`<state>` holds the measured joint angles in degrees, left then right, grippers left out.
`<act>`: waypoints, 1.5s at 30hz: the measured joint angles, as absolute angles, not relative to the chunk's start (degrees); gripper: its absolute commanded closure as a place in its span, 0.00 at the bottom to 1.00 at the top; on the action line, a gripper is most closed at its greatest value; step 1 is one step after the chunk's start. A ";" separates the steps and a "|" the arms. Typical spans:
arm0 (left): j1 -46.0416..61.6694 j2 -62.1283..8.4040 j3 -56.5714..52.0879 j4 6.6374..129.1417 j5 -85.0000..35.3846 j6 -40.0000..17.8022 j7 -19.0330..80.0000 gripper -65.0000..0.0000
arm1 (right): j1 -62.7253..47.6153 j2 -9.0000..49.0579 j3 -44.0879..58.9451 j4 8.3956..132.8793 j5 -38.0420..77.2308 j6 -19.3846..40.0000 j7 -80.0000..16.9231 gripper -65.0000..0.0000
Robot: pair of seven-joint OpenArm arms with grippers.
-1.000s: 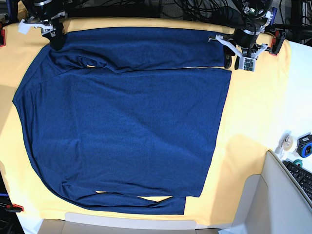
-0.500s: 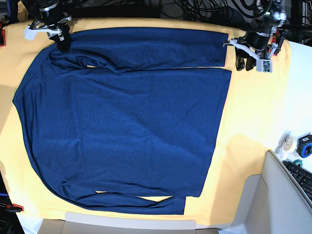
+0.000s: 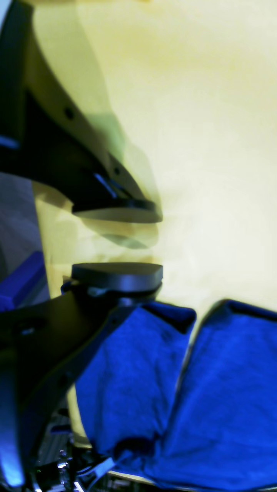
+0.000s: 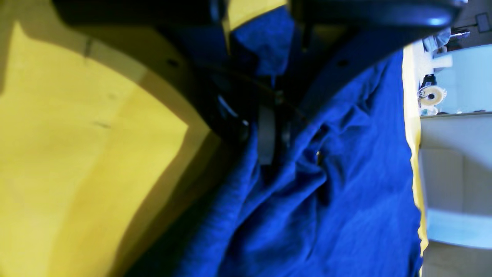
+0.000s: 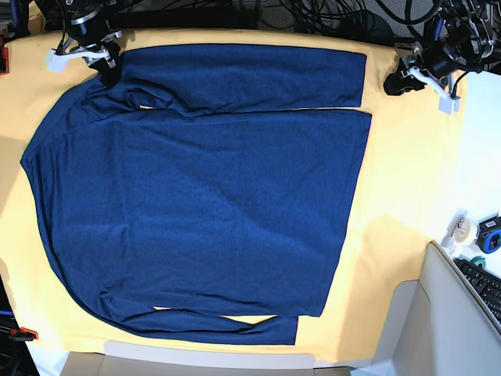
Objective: Fold the T-shirt properly
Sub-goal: 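Grasp the shirt's shoulder corners with the left and right grippers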
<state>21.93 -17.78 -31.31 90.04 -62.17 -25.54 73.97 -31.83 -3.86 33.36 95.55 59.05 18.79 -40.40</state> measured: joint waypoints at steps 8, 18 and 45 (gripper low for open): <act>22.22 -16.82 -25.98 92.79 -62.30 -25.56 74.96 0.72 | -31.59 -3.86 33.39 95.55 58.37 19.00 -40.62 1.00; 22.37 -16.82 -19.38 93.06 -63.64 -25.58 73.63 0.72 | -31.62 -3.86 33.39 95.55 58.39 19.05 -40.60 1.00; 25.43 -17.04 -12.93 96.29 -62.76 -25.50 73.73 1.00 | -33.01 -3.36 33.23 96.66 58.37 19.11 -42.00 1.00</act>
<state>25.43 -17.04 -12.93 96.29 -62.76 -25.50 73.73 -33.01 -3.36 33.23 96.66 58.37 19.11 -42.00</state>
